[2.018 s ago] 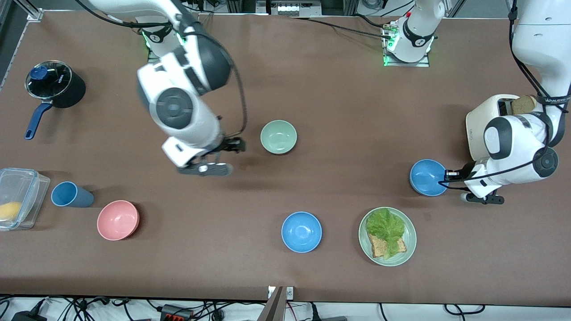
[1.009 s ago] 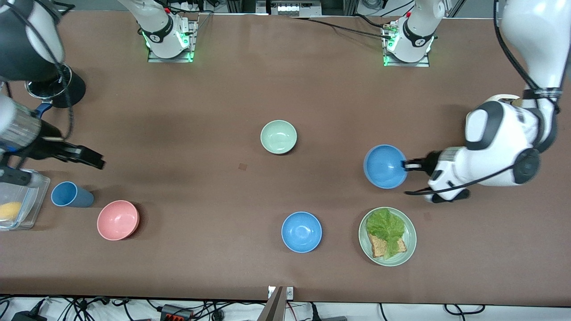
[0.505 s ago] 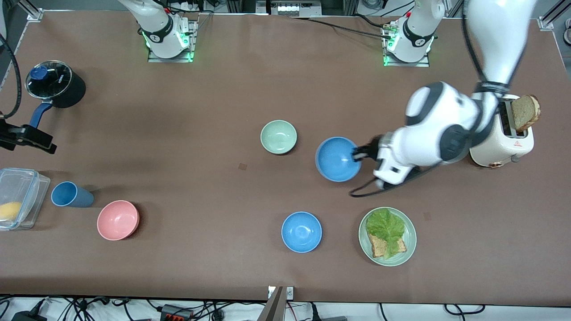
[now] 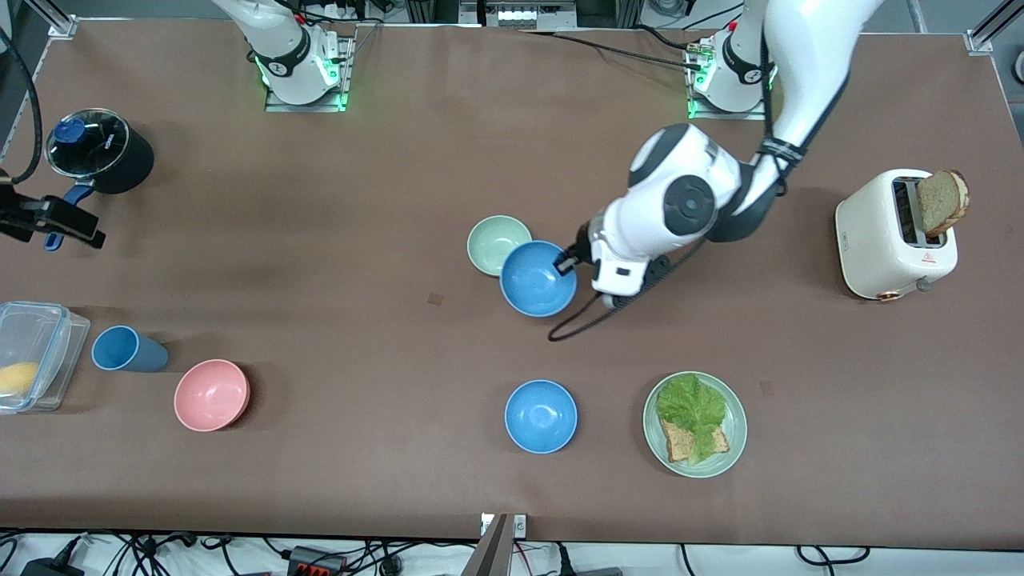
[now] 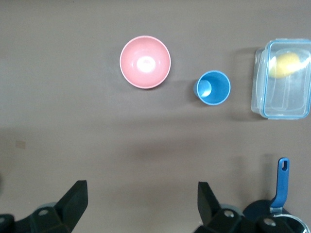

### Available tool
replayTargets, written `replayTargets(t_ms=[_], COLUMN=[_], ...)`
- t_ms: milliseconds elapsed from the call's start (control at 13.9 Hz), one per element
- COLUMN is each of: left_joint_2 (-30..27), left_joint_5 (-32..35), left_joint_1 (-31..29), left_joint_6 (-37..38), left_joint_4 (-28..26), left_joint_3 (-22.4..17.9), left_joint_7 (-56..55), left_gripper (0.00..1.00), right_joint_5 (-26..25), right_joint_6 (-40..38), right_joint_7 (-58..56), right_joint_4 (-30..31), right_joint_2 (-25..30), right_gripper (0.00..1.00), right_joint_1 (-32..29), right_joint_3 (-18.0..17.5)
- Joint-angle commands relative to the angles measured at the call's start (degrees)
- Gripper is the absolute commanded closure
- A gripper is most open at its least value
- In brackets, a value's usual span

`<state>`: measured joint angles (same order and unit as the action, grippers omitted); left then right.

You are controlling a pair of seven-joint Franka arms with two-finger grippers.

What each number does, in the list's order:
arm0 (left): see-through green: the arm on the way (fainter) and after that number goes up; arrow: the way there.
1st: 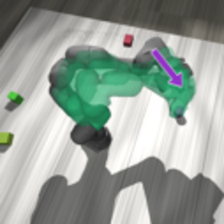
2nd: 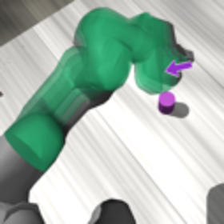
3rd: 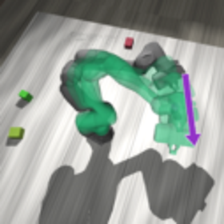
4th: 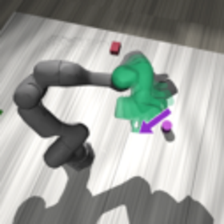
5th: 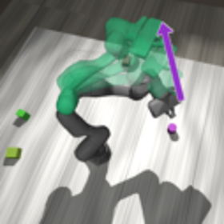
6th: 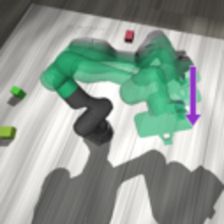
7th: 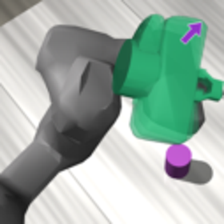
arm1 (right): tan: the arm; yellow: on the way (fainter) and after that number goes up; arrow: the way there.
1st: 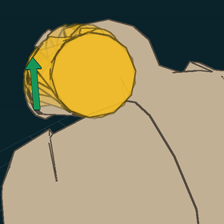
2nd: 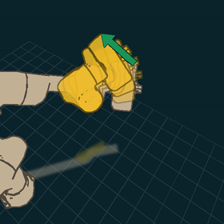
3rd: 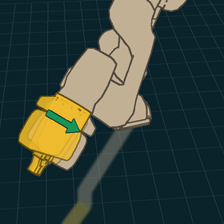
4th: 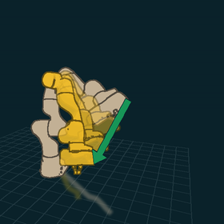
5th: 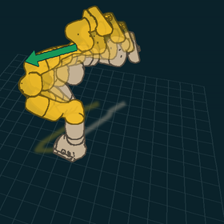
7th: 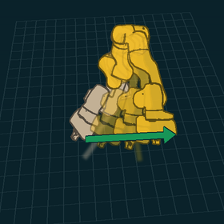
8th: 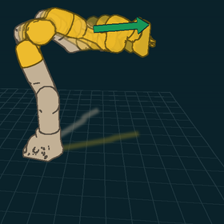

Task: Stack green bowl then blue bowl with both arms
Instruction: 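Carry the blue bowl with the left gripper over the green bowl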

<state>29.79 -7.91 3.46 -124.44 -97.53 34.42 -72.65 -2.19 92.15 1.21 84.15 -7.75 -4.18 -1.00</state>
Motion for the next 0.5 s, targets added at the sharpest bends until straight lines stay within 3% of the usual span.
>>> replayTargets(t_ms=[0, 432], left_joint_2=[-1.92, -5.61], left_joint_5=[0.00, 1.50], left_joint_1=[2.07, 5.51], left_joint_6=[-1.94, -9.41], left_joint_4=[-1.87, -9.42], left_joint_3=[0.12, 0.12], left_joint_7=[-5.12, -11.81], left_gripper=[1.00, 1.00], right_joint_5=[-0.01, -0.45], right_joint_6=[3.19, 11.72], right_joint_7=[-0.50, -0.77], right_joint_4=[8.47, 20.00], right_joint_2=[5.98, 12.32], right_gripper=[0.00, 0.00], right_joint_1=[0.05, 0.22], right_joint_3=[0.21, 0.04])
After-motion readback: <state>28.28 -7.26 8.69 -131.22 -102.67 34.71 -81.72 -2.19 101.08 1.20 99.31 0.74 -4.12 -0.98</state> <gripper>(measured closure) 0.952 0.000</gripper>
